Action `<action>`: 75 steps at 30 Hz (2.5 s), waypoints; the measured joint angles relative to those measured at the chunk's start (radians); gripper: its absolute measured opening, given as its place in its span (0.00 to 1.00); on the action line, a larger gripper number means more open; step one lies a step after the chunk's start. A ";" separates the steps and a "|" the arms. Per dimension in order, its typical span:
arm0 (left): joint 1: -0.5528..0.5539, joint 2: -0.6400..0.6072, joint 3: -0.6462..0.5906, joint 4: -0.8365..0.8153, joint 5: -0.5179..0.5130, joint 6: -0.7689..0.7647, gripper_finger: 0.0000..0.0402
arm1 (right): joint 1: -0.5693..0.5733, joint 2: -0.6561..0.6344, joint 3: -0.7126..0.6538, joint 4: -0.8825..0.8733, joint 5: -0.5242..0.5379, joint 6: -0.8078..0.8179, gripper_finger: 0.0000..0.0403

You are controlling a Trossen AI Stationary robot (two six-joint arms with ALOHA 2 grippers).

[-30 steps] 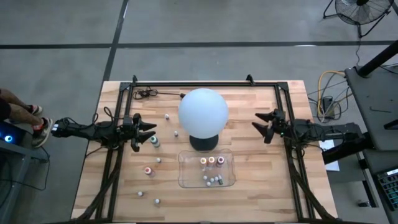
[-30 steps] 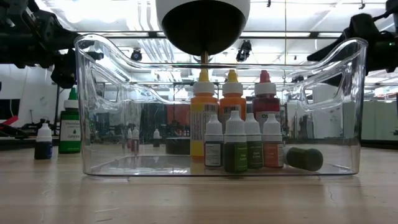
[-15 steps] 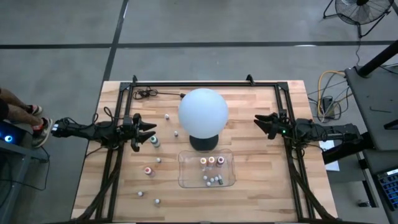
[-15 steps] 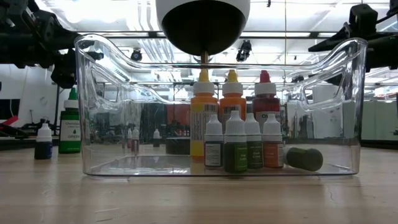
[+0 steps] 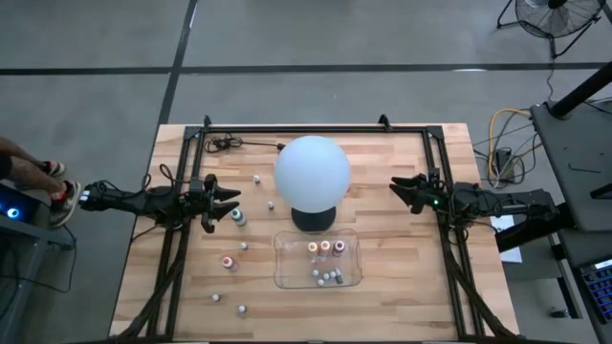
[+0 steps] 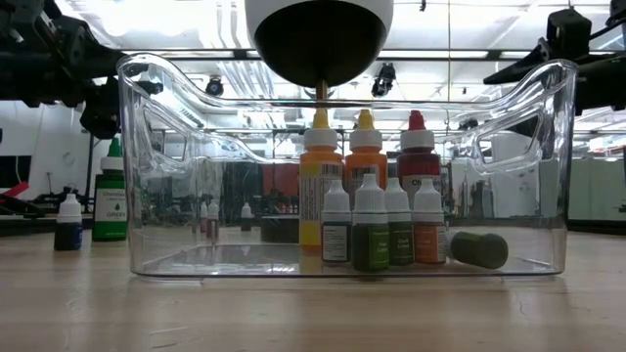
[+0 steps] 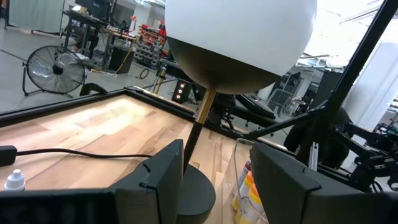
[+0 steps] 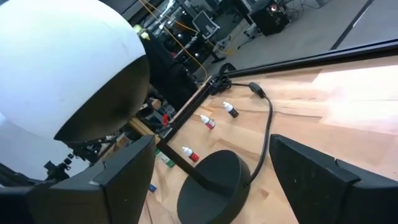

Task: Pick & Place food coloring
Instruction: Put the small black food coloring bottle into the transparent bin

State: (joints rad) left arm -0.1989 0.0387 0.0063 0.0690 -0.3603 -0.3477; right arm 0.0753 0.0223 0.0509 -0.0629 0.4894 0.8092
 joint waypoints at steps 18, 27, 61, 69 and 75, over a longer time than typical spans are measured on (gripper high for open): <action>0.000 0.000 0.000 0.000 0.000 0.000 0.40 | 0.000 0.001 0.000 0.000 0.000 0.002 0.75; 0.001 0.010 0.000 0.014 -0.081 -0.196 0.40 | 0.000 0.001 0.000 0.000 0.000 0.000 0.77; 0.000 0.350 0.439 -0.282 -0.132 -0.130 0.72 | 0.000 0.001 0.000 0.000 0.001 0.000 0.76; 0.003 0.530 0.752 -0.614 -0.425 0.002 0.72 | 0.000 0.001 0.000 0.000 0.001 0.000 0.77; 0.018 0.658 0.965 -0.855 -0.433 -0.018 0.72 | 0.000 0.001 0.000 0.000 0.001 0.000 0.75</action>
State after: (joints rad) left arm -0.1810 0.6966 0.9714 -0.7859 -0.7930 -0.3661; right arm 0.0757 0.0235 0.0509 -0.0628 0.4900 0.8089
